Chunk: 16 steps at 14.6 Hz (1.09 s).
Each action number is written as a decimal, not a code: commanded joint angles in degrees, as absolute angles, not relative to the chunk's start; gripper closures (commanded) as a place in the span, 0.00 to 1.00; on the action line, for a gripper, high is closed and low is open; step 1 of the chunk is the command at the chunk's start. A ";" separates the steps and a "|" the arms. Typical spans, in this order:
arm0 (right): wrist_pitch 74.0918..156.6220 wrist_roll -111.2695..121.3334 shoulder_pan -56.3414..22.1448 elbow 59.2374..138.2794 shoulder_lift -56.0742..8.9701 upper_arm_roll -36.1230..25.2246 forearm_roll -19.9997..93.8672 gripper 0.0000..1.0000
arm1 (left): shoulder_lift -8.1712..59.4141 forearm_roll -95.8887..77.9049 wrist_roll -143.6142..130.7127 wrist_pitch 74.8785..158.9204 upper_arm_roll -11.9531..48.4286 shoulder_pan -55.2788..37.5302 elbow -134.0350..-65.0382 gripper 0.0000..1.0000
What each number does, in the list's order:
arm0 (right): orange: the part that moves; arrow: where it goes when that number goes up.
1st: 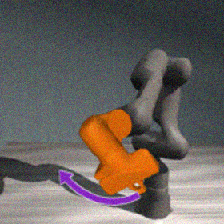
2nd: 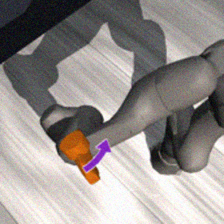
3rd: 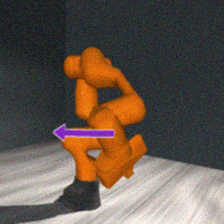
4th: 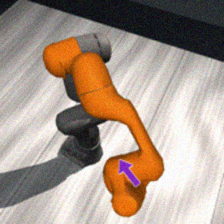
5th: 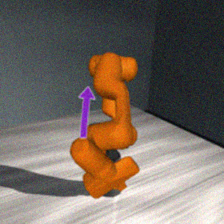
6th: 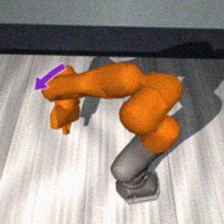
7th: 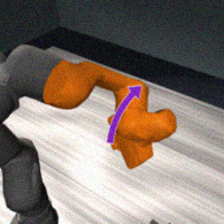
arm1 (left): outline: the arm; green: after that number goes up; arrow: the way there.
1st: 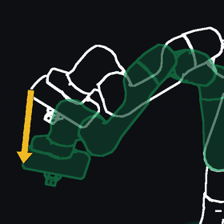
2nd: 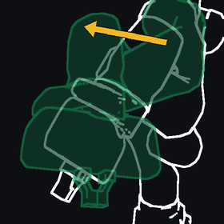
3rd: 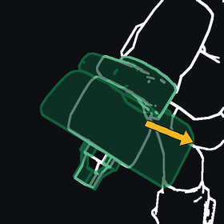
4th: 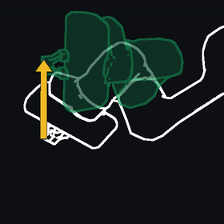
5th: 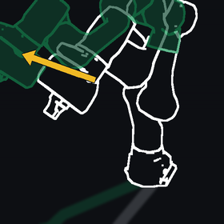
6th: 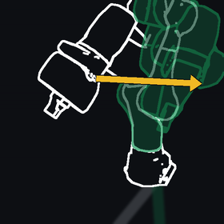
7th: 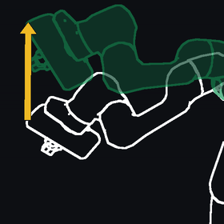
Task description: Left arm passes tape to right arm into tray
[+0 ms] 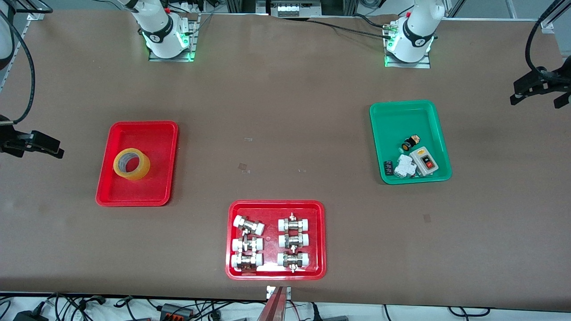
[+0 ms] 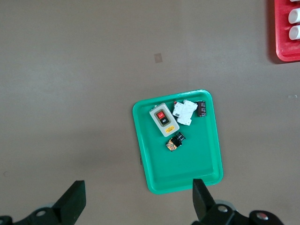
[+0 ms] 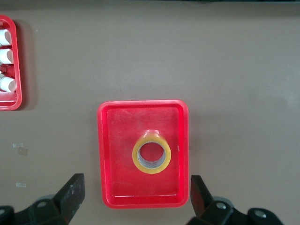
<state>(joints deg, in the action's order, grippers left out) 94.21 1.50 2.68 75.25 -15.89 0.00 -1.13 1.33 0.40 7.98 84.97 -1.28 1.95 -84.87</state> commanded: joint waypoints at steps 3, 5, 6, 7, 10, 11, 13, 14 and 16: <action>95.28 1.14 -0.62 78.31 -13.01 -3.87 -1.93 0.00 | 3.69 -1.13 8.26 83.23 -0.88 1.93 -81.65 0.00; 95.71 1.41 -0.62 79.79 -12.05 -3.96 -2.02 0.00 | 3.52 -1.32 8.26 83.23 -0.88 2.11 -81.91 0.00; 96.67 1.41 -0.62 82.24 -10.82 -3.96 -2.11 0.00 | 3.43 -1.32 8.17 83.15 -0.88 2.11 -82.00 0.00; 98.77 1.41 -0.62 86.44 -8.29 -3.96 -2.11 0.00 | 3.43 -1.32 8.17 83.32 -0.88 2.11 -82.00 0.00; 105.80 1.41 -0.70 99.27 -0.90 -4.04 -2.81 0.00 | 0.10 -1.32 8.17 86.47 -0.88 2.20 -87.34 0.00; 106.95 1.41 -0.62 102.19 0.95 -4.04 -2.99 0.00 | -0.70 -1.32 8.26 87.53 -0.88 2.28 -88.76 0.00; 105.48 1.23 -0.70 102.66 1.76 -3.96 -2.90 0.00 | -0.44 -1.32 8.18 87.45 -0.88 2.20 -88.24 0.00; 104.34 1.32 -0.70 101.96 1.76 -3.87 -2.81 0.00 | -0.44 -1.32 7.13 87.36 -0.88 2.20 -88.24 0.00; 101.53 1.41 -0.70 100.73 1.50 -3.78 -2.20 0.00 | -0.44 -1.32 3.44 86.66 -0.79 2.20 -88.24 0.00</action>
